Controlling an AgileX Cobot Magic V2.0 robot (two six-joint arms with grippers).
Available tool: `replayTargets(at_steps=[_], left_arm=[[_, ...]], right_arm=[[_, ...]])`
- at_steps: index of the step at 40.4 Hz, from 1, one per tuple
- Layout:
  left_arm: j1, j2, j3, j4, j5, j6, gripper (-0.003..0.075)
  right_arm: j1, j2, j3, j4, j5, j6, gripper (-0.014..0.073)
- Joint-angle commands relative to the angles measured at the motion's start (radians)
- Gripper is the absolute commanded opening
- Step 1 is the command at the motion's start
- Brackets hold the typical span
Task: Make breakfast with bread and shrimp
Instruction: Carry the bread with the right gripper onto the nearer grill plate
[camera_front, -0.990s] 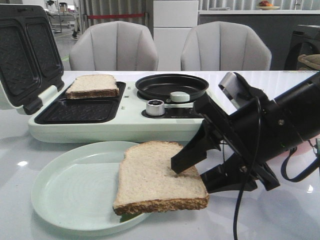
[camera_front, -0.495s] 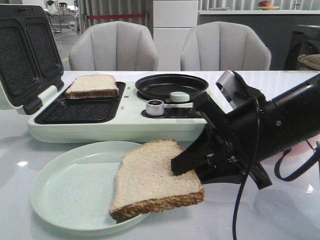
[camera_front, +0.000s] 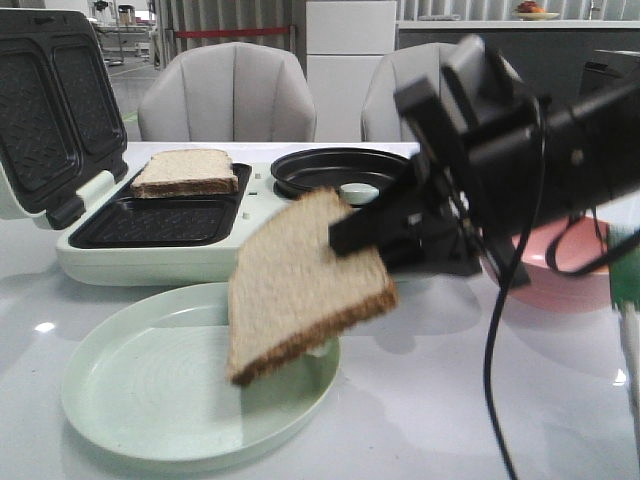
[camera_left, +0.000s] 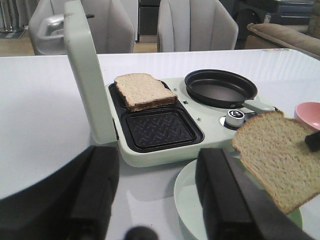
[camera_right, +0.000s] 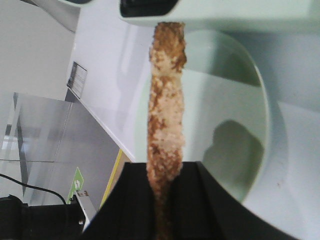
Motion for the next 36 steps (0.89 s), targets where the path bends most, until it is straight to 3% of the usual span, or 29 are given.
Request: replayTargets(at_steps=[1, 6, 20, 36], left_arm=[[-0.007, 0.009, -0.029, -0.003, -0.087, -0.008, 0.0405], [-0.007, 0.009, -0.029, -0.003, -0.087, -0.008, 0.0405], [-0.007, 0.009, -0.029, -0.003, -0.087, -0.008, 0.0405], [-0.007, 0.009, -0.029, -0.003, -0.087, -0.008, 0.0405]], right_arm=[[0.005, -0.076, -0.072, 0.082, 0.075, -0.018, 0.0193], [0.036, -0.081, -0.161, 0.12, 0.051, -0.018, 0.0193], [0.198, 0.002, -0.414, 0.121, -0.253, -0.018, 0.0198], [0.27, 0.23, -0.657, 0.177, -0.288, 0.001, 0.0227]])
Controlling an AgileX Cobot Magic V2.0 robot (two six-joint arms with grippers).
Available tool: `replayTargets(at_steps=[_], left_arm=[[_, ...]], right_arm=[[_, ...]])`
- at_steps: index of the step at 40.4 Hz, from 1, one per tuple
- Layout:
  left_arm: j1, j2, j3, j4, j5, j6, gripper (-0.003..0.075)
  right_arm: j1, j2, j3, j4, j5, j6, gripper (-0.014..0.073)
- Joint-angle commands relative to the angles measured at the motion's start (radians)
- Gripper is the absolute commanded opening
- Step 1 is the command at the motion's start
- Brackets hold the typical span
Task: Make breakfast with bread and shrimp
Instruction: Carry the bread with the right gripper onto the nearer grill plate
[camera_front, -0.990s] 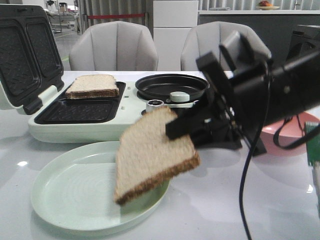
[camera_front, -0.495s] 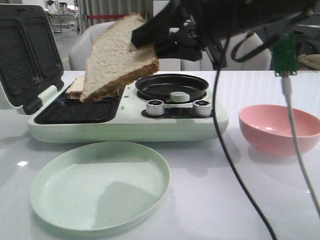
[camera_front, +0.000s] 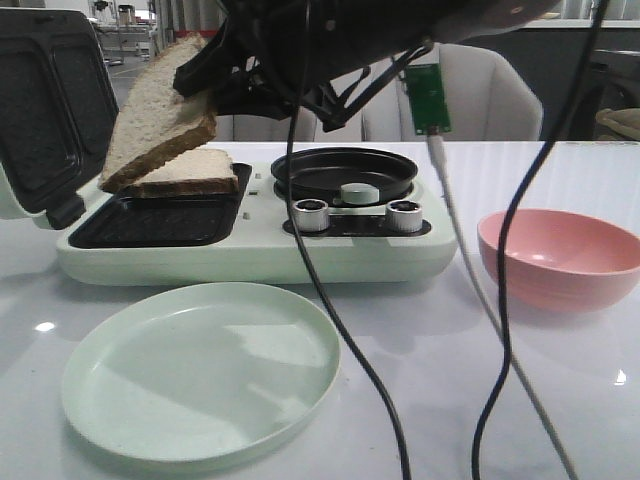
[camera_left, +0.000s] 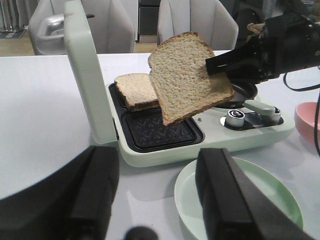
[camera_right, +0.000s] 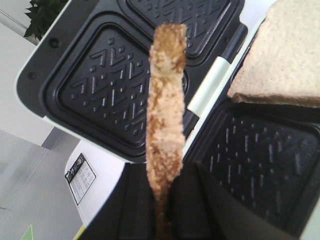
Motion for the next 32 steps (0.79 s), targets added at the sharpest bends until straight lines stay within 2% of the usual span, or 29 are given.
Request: replayTargets(at_steps=[1, 18, 21, 28, 32], left_arm=[[-0.007, 0.009, -0.029, -0.003, -0.087, -0.008, 0.0405], [-0.007, 0.009, -0.029, -0.003, -0.087, -0.008, 0.0405], [-0.007, 0.009, -0.029, -0.003, -0.087, -0.008, 0.0405], [-0.007, 0.009, -0.029, -0.003, -0.087, -0.008, 0.0405], [-0.007, 0.009, -0.029, -0.003, -0.087, -0.008, 0.0405]], right_arm=[[0.014, -0.018, -0.076, 0.06, 0.026, -0.004, 0.024], [0.072, 0.054, -0.15, 0.094, -0.117, -0.004, 0.0282], [0.072, 0.054, -0.15, 0.094, -0.134, -0.004, 0.0349], [0.072, 0.054, -0.15, 0.093, -0.155, -0.004, 0.0575], [0.072, 0.054, -0.15, 0.086, -0.168, -0.004, 0.0631]])
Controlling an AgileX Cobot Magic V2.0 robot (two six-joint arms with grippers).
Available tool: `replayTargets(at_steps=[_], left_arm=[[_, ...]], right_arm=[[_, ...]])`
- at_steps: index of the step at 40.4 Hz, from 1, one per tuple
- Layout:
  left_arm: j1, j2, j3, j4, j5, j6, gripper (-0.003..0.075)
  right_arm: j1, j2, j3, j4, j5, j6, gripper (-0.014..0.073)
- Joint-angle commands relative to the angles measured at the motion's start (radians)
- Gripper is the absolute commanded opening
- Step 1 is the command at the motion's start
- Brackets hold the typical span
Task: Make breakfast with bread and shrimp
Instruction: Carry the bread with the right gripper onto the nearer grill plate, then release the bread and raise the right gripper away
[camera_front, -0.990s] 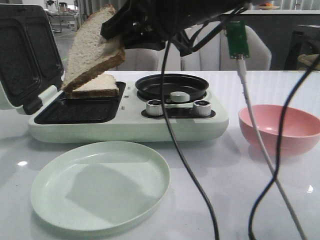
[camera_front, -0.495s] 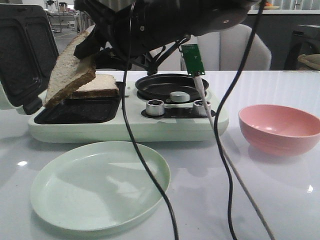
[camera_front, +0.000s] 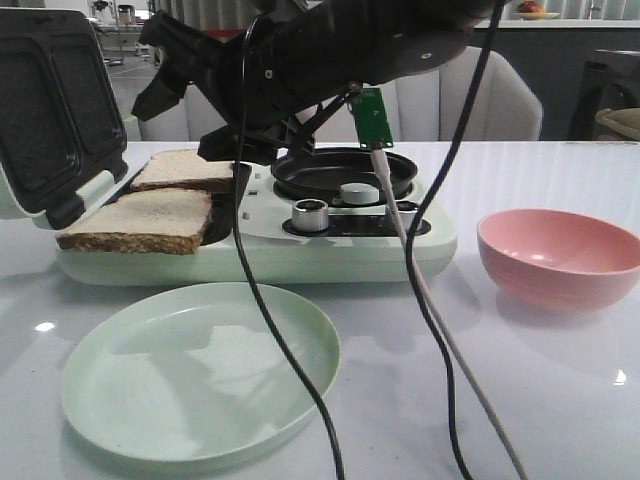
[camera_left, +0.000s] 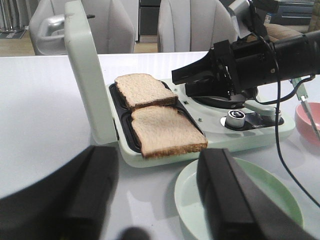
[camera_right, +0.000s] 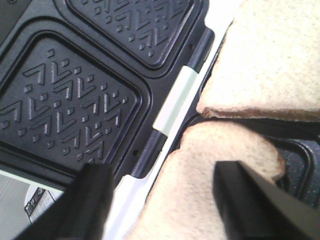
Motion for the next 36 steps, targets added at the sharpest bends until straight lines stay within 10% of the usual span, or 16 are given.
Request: replayTargets(at_steps=[1, 20, 36], left_arm=[[-0.007, 0.009, -0.029, -0.007, -0.085, -0.005, 0.0405], [-0.007, 0.009, -0.029, -0.007, -0.085, -0.005, 0.0405], [-0.007, 0.009, -0.029, -0.007, -0.085, -0.005, 0.0405]], right_arm=[[-0.002, -0.065, -0.038, 0.033, 0.015, -0.007, 0.0628], [-0.015, -0.213, -0.001, -0.108, -0.137, -0.007, 0.0626], [-0.234, -0.515, 0.299, -0.259, -0.137, -0.007, 0.0626]])
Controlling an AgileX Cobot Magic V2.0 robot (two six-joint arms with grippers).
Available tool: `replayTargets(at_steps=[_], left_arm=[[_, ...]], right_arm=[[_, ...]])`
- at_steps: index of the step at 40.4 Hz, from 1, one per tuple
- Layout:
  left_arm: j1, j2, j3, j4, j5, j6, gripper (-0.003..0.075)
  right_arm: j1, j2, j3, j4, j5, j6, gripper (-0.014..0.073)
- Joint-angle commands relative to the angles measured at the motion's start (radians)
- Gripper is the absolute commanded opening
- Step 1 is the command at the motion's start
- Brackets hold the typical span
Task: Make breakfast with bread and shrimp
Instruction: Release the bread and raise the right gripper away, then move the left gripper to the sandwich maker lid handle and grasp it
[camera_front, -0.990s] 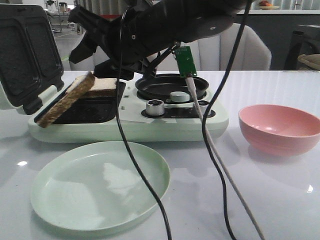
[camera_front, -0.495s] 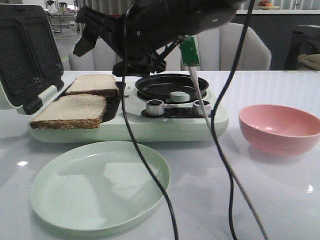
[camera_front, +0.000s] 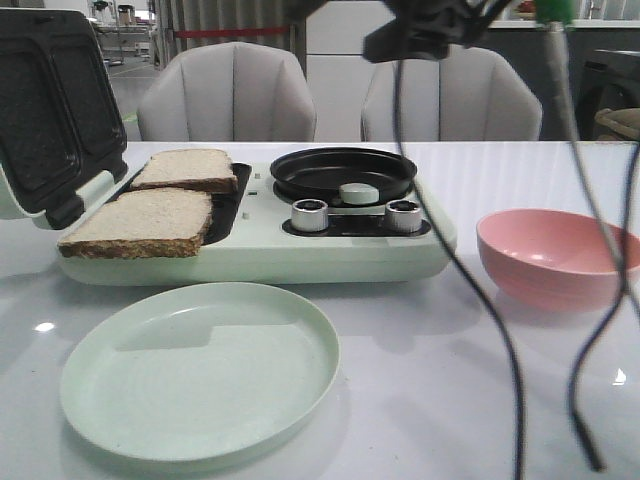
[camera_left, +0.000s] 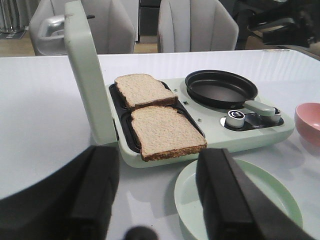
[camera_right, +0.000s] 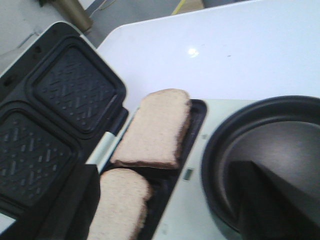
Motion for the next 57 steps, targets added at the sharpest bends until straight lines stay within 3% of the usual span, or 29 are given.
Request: replayTargets(at_steps=[1, 10, 24, 37, 50, 57], left_arm=[[-0.007, 0.009, -0.029, -0.007, -0.085, -0.005, 0.0405], [-0.007, 0.009, -0.029, -0.007, -0.085, -0.005, 0.0405], [-0.007, 0.009, -0.029, -0.007, -0.085, -0.005, 0.0405], [-0.007, 0.009, -0.029, -0.007, -0.085, -0.005, 0.0405], [-0.007, 0.009, -0.029, -0.014, -0.085, -0.005, 0.0405], [-0.007, 0.009, -0.029, -0.014, -0.085, -0.005, 0.0405]], right_arm=[[-0.047, -0.145, 0.049, -0.081, 0.004, -0.007, 0.0626], [-0.074, -0.35, 0.213, -0.26, -0.075, -0.007, 0.0626], [-0.075, -0.593, 0.411, -0.404, -0.102, -0.007, 0.0626], [-0.075, -0.853, 0.602, -0.408, -0.097, -0.008, 0.0626], [-0.075, -1.232, 0.802, -0.395, -0.096, -0.008, 0.0626], [-0.075, -1.421, 0.887, -0.395, -0.018, -0.008, 0.0626]])
